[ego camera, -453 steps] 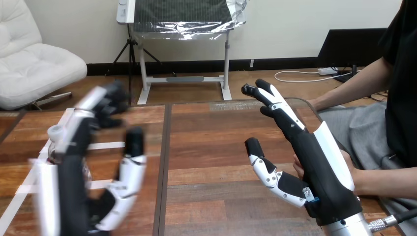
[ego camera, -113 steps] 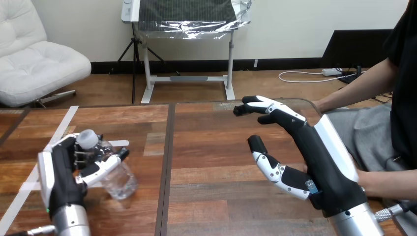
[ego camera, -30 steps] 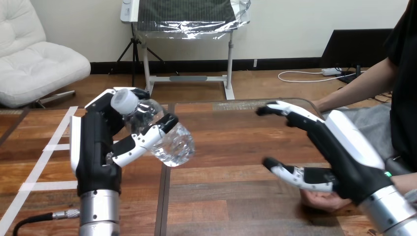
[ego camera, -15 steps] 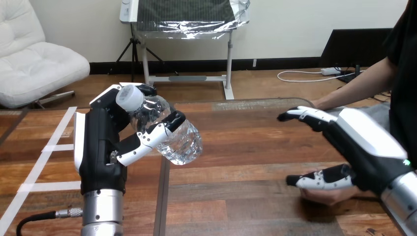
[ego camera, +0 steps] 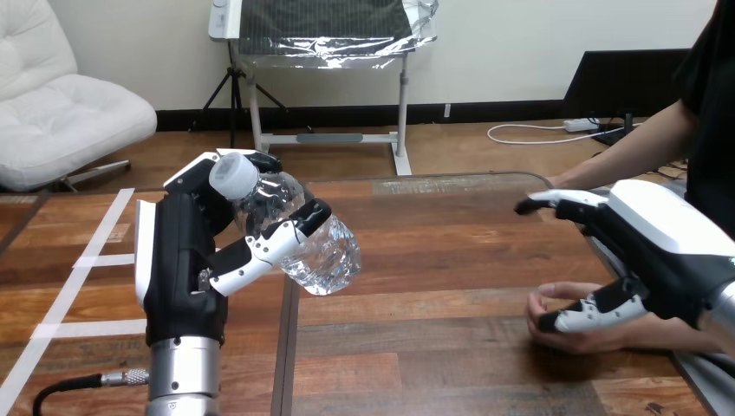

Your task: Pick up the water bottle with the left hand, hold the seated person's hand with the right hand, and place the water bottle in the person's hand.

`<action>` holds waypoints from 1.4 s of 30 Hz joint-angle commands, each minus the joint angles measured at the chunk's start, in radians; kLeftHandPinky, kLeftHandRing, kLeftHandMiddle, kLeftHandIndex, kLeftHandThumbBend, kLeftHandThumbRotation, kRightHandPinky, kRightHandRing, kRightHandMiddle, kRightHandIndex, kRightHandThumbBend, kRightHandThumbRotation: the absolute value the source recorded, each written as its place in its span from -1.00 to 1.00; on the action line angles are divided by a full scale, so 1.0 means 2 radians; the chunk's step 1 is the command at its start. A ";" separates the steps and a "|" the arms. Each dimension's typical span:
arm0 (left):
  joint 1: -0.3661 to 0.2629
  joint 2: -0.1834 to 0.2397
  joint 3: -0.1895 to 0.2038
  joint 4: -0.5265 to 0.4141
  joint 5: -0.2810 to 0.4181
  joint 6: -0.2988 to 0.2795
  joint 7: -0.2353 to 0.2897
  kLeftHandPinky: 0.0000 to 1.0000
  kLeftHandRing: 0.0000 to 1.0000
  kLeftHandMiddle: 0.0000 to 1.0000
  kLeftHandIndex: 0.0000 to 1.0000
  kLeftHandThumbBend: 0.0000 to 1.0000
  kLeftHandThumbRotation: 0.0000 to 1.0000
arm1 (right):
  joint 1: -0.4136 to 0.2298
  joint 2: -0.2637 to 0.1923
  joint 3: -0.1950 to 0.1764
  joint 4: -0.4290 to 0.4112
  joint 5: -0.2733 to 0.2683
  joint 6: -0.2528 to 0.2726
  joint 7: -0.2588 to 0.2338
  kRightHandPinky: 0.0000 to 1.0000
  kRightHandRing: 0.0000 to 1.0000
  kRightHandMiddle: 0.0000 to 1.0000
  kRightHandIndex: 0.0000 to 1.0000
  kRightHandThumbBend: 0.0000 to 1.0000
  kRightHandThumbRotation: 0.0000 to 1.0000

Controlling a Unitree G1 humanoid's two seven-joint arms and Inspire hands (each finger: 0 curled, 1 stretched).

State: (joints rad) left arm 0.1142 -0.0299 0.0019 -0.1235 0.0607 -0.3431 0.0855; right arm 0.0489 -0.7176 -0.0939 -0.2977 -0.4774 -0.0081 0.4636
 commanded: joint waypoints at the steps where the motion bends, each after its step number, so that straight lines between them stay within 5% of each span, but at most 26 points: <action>1: -0.020 -0.004 -0.004 -0.032 -0.004 -0.002 -0.001 -0.07 -0.15 -0.09 -0.05 0.27 -1.00 | -0.035 -0.031 -0.007 0.005 -0.005 0.022 0.024 0.58 0.80 0.84 0.77 0.59 -1.00; 9: -0.020 -0.006 -0.003 -0.032 -0.005 0.000 -0.002 -0.07 -0.14 -0.09 -0.05 0.27 -1.00 | -0.045 -0.054 -0.001 0.006 -0.021 0.069 0.064 0.72 0.88 0.89 0.80 0.53 -1.00; 26: -0.023 -0.006 0.000 -0.022 -0.003 -0.004 -0.001 -0.07 -0.14 -0.10 -0.05 0.30 -1.00 | -0.057 -0.094 0.004 0.045 -0.030 0.070 0.088 0.73 0.92 0.93 0.84 0.55 -0.95; 42: -0.022 -0.005 0.000 -0.020 -0.005 -0.005 -0.003 -0.09 -0.14 -0.10 -0.05 0.27 -1.00 | -0.066 -0.103 0.017 0.054 -0.056 0.094 0.107 0.71 0.93 0.95 0.85 0.53 -0.91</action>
State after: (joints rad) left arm 0.1164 -0.0397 0.0070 -0.1235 0.0516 -0.3326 0.0809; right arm -0.0111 -0.8795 -0.0747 -0.1850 -0.5695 0.1750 0.6738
